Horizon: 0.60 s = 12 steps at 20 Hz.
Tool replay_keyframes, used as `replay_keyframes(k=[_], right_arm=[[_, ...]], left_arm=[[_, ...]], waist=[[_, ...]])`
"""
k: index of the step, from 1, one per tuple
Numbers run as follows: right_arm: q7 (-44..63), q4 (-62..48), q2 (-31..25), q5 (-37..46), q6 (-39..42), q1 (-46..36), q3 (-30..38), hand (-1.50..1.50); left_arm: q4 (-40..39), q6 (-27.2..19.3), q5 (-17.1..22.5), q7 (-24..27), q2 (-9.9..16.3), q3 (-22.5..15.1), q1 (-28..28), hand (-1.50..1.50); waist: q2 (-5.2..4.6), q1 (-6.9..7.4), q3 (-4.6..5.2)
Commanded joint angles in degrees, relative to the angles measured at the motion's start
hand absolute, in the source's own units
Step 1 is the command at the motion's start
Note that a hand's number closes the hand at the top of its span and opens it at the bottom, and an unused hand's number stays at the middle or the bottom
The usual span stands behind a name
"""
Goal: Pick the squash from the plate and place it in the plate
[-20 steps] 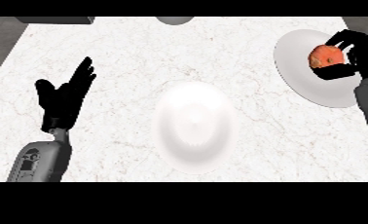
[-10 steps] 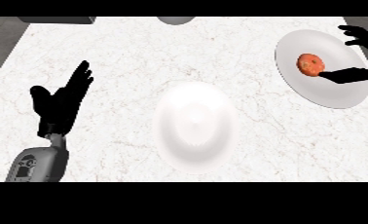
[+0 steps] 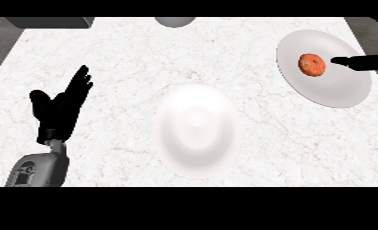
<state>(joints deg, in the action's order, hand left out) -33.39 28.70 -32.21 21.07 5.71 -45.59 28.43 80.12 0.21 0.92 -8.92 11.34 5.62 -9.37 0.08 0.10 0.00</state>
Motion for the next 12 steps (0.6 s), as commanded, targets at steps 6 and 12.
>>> replay_keyframes(k=[6, 12], right_arm=[[8.6, -2.1, -3.3, -10.1, 19.2, 2.2, 4.4, -1.5], [-2.1, -6.6, -7.9, -10.0, 20.2, 6.0, 4.0, -1.5]], left_arm=[[1.2, 0.5, -0.4, 0.0, 0.3, -0.1, 0.7, 0.0], [-2.7, 1.3, -0.7, 2.5, -0.3, 0.2, -0.3, 0.0]], waist=[[0.03, -0.21, 0.0], [-0.39, 0.53, -0.06]])
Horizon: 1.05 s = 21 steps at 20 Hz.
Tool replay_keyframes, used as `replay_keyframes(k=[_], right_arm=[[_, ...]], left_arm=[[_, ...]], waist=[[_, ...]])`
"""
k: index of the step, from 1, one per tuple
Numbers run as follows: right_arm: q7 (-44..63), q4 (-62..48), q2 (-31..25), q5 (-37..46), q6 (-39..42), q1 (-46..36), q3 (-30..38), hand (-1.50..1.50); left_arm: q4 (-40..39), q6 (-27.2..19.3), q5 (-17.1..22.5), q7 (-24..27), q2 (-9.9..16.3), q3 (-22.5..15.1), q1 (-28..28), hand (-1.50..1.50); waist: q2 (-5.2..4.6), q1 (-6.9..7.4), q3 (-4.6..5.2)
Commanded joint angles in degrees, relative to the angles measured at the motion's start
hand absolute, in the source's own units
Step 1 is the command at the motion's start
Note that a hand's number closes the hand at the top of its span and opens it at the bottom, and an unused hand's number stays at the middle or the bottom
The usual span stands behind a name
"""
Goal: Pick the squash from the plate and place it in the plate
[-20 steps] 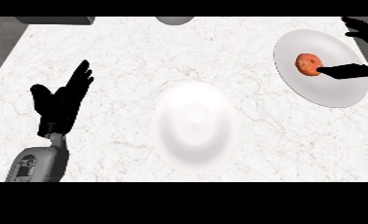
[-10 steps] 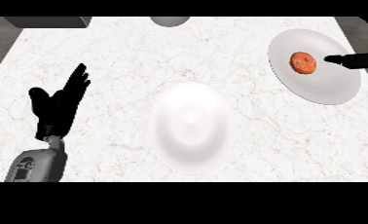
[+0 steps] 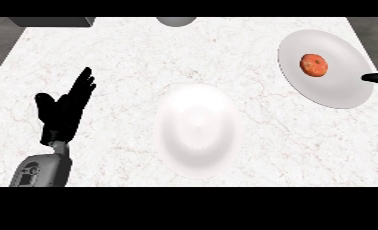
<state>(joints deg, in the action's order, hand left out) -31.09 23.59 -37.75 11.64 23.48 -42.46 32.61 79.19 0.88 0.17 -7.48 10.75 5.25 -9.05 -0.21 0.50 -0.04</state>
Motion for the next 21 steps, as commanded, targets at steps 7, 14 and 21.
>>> replay_keyframes(k=[7, 14, 21], right_arm=[[-7.2, -8.1, -8.3, -0.6, 4.0, 1.0, 0.3, -1.5], [-9.8, -9.2, -8.0, 0.5, 0.9, 2.6, -1.4, -1.5], [-11.8, -12.0, -12.4, 1.7, 3.4, 4.7, -2.0, -1.5]], left_arm=[[3.5, 1.3, 0.6, -2.0, 0.8, 0.5, 0.3, 0.0], [3.1, -1.0, -1.6, -3.2, -0.9, -0.8, -1.1, 0.0], [2.0, 0.7, 0.2, -2.2, -0.2, 0.7, -2.0, 0.0]], waist=[[-0.35, 1.21, -0.12], [-0.29, 0.92, -0.11], [-0.53, 1.27, -0.19]])
